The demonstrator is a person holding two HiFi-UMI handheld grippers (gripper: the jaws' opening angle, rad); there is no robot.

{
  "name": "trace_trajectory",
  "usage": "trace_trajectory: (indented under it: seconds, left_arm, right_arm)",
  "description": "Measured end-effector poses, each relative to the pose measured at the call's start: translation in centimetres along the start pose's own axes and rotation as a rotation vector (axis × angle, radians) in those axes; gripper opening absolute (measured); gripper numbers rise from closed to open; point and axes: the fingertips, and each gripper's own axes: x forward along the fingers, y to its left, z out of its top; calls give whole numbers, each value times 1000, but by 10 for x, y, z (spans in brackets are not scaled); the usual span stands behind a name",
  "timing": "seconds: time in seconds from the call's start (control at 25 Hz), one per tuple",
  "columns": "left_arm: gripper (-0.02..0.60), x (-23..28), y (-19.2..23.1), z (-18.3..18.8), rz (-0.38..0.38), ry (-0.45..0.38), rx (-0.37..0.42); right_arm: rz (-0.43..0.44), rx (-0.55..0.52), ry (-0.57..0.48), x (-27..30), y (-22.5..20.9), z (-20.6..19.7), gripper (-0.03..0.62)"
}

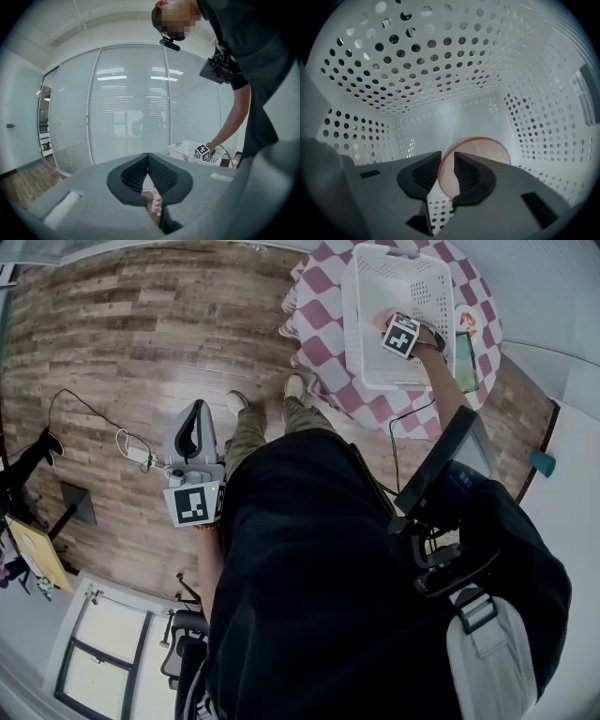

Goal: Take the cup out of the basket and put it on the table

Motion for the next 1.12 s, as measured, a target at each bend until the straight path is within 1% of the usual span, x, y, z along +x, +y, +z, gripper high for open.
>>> trace_trajectory:
  seconds: [0.12,0.24,0.36,0.64,0.84,1.0,1.12]
  left_arm:
    - [6,0,2,-3,3,15,7]
    - [6,1,3,1,0,-9,-2]
    - [6,2,4,0,-2,-6,-3]
    - [6,0,7,-5,1,23,1]
    - [6,1,7,0,-7,-15,0]
    - [6,-2,11,-10,2,33,-7]
    - [6,-4,13,-7,-3,17,-12]
  right_arm:
    - [3,1,3,0,0,-2,80]
    - [11,-3,0,-2,2,1,65]
    - [18,-9,-7,-2,5,5,58]
    - [36,5,-6,-1,10,7,46]
    - [41,21,-16,-2,13,11,44]
    - [54,28,-26,-2,16,16,43]
    - [57,46,-29,-4,18,18,40]
